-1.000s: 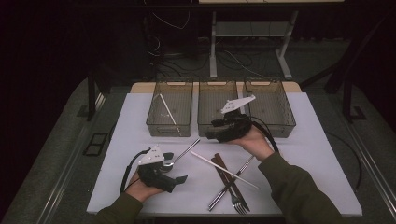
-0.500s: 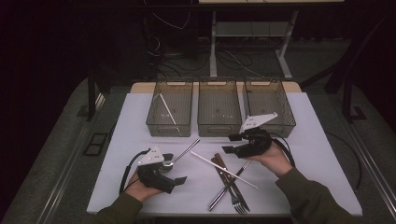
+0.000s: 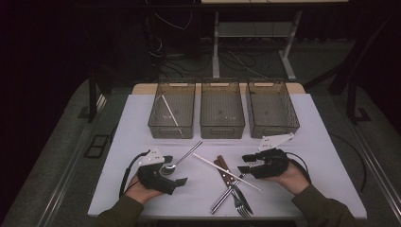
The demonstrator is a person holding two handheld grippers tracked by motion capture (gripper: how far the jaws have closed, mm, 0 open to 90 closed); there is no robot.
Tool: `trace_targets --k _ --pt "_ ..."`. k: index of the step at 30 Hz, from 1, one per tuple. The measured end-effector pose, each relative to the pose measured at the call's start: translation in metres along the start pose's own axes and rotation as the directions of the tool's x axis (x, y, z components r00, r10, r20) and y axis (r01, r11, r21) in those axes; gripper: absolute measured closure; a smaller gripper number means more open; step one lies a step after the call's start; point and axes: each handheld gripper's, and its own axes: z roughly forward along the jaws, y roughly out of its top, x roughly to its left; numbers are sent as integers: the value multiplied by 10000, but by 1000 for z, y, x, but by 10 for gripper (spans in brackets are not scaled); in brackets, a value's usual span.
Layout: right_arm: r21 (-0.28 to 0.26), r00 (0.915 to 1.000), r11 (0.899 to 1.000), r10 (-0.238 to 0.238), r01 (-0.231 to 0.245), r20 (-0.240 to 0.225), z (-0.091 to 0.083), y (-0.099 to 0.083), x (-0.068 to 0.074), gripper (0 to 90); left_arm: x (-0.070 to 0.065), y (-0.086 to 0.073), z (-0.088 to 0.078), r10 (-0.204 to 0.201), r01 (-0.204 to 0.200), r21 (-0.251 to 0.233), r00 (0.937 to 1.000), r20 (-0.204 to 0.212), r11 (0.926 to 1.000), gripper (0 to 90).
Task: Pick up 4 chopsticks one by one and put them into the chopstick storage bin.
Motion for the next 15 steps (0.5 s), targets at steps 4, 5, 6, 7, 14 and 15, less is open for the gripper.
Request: trace_targets --k 4,5,6,7,14,15 --pt "270 9998 9996 26 -21 -202 -2 -10 3 522 -1 0 0 96 -95 -21 9999 49 10000 0" --pt "325 9998 9995 61 -55 -193 -2 -12 4 522 -1 0 0 93 -93 -55 10000 35 9999 0" --pt "347 9996 9993 149 -140 -240 -3 -15 5 522 -1 0 0 78 -78 -58 10000 19 10000 0" --pt "418 9993 9989 231 -218 -299 -3 -17 6 516 -1 0 1 48 -48 -36 10000 0 10000 0" --pt "858 9993 9960 257 -234 -266 -1 -29 11 494 -2 0 1 141 -141 72 9999 22 9999 0" --pt "968 9996 9951 201 -179 -218 -1 -31 12 509 -2 0 1 132 -132 83 9999 19 9999 0"
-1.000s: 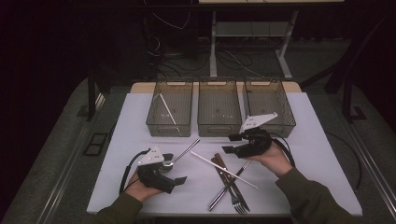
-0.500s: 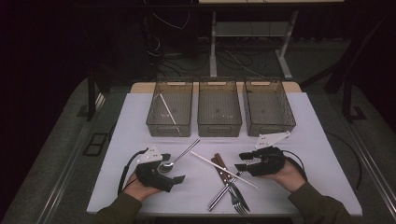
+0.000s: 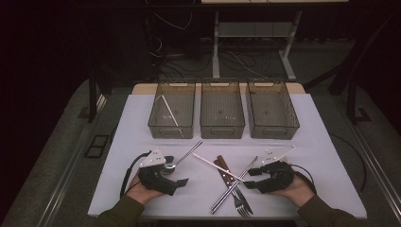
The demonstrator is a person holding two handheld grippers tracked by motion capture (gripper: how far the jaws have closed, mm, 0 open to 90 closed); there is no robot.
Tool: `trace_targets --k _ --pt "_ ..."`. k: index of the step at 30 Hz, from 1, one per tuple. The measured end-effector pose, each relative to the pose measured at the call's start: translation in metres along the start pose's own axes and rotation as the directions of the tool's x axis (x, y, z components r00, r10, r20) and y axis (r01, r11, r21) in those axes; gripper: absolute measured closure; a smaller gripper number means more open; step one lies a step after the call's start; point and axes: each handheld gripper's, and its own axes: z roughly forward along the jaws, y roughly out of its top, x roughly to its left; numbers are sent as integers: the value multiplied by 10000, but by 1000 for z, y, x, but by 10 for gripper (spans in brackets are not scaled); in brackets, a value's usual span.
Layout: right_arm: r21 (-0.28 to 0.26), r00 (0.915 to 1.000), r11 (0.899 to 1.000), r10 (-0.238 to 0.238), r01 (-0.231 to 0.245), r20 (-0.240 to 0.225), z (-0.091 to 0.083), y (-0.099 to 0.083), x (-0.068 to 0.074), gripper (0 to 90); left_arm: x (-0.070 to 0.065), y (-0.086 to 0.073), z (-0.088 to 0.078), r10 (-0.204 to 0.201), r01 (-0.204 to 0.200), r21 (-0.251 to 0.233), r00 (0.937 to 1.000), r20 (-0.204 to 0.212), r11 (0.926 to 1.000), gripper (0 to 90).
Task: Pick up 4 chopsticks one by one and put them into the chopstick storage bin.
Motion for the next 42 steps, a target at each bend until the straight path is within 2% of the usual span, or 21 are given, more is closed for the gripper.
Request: trace_targets --k 6,12,20,28,35,42 --pt "431 9998 9990 -133 126 168 7 -4 2 577 0 0 0 23 -23 -9 10000 37 10000 0" --pt "587 9997 9981 -201 193 122 14 -3 0 636 0 0 0 43 -43 37 10000 45 10000 0" --pt "909 9985 9951 -419 386 345 21 -1 5 743 0 0 0 37 -37 35 10000 24 10000 1" --pt "871 9968 9955 -440 381 666 23 -2 5 836 0 0 1 32 -32 44 10000 33 10000 1" --pt "838 9958 9958 -445 378 794 23 -3 7 858 0 0 1 12 -12 21 10000 28 10000 1" --pt "784 9977 9968 -214 163 649 22 -3 4 863 0 0 1 35 -35 29 10000 39 10000 1"
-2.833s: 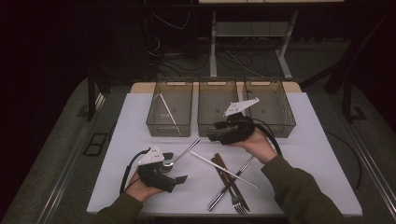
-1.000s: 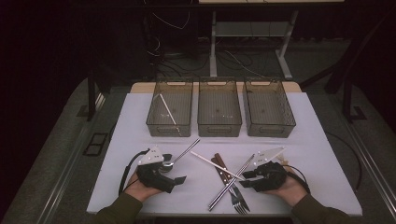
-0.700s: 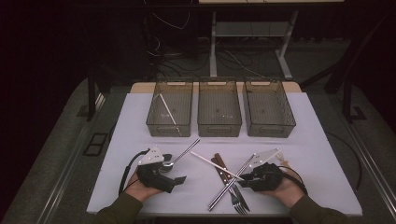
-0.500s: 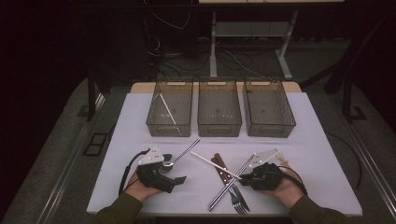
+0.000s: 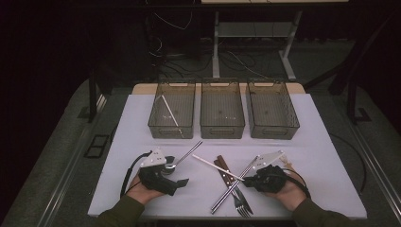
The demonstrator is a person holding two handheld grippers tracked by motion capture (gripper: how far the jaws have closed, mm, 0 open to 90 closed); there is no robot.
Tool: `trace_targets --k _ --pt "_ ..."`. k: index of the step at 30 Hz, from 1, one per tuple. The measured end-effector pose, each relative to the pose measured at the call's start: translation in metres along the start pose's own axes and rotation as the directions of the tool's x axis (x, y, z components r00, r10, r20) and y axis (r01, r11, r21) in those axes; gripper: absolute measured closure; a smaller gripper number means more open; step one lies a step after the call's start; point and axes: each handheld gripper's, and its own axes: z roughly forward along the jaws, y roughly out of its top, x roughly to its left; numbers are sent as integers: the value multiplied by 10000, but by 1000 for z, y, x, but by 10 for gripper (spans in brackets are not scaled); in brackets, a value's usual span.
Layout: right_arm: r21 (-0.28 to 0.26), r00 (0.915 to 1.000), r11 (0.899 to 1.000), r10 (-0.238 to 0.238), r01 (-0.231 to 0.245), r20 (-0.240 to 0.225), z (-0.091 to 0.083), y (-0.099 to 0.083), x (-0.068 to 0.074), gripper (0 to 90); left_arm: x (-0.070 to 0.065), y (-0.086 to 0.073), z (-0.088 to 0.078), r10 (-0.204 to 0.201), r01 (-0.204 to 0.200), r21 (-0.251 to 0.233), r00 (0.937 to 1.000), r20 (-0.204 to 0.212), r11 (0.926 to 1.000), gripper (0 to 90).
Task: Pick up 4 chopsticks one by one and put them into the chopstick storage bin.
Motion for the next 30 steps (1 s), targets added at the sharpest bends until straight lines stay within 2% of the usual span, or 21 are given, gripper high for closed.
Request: trace_targets --k 6,20,30 --pt "-63 9998 9998 165 -166 -95 -3 -1 -3 864 0 0 0 13 -13 -1 10000 9 10000 2" --pt "-1077 9972 9924 551 -603 -502 -21 3 -11 863 0 0 0 7 -7 -2 10000 31 10000 2" --pt "-1373 9962 9873 740 -796 -457 -23 10 -12 862 0 0 1 22 -22 5 10000 64 10000 2"
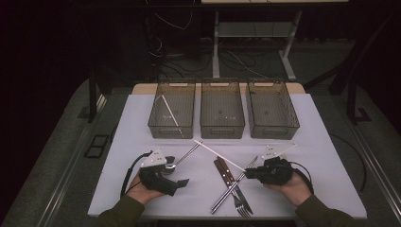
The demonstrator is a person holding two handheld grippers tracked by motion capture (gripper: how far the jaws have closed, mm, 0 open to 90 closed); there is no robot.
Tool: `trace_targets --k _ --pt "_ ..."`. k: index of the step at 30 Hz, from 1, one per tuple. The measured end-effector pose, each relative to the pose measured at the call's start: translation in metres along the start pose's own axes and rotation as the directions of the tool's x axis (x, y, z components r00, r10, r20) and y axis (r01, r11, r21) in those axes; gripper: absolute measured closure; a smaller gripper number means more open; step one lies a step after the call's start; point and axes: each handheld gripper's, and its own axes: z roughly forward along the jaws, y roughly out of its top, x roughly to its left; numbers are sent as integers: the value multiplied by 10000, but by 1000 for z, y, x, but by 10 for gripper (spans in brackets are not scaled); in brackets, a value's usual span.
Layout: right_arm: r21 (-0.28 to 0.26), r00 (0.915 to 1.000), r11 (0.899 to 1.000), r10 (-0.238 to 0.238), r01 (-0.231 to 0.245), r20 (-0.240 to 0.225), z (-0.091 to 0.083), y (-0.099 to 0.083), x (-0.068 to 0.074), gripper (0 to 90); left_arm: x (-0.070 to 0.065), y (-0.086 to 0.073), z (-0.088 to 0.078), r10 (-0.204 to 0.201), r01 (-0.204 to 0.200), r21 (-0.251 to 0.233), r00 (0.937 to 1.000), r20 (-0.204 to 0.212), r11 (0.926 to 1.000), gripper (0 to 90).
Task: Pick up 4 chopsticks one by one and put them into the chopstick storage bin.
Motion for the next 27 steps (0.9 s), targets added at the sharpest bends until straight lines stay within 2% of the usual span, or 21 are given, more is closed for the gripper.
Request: trace_targets --k 4,6,9,20,27 --pt "-219 10000 9998 2 -1 29 -2 5 -1 862 0 0 0 7 -7 -8 10000 0 10000 2" --pt "-362 9999 9992 -141 141 -3 -3 8 -1 862 0 0 0 24 -24 4 10000 0 10000 1" --pt "-393 9995 9988 -292 296 93 -4 14 -1 862 0 0 0 18 -18 20 10000 -3 10000 2" --pt "-521 9986 9980 -333 354 410 -1 31 -5 861 0 0 0 32 -32 43 10000 8 10000 2" --pt "-609 9977 9969 -462 492 500 7 48 -6 861 0 0 0 78 -78 49 10000 31 10000 2"
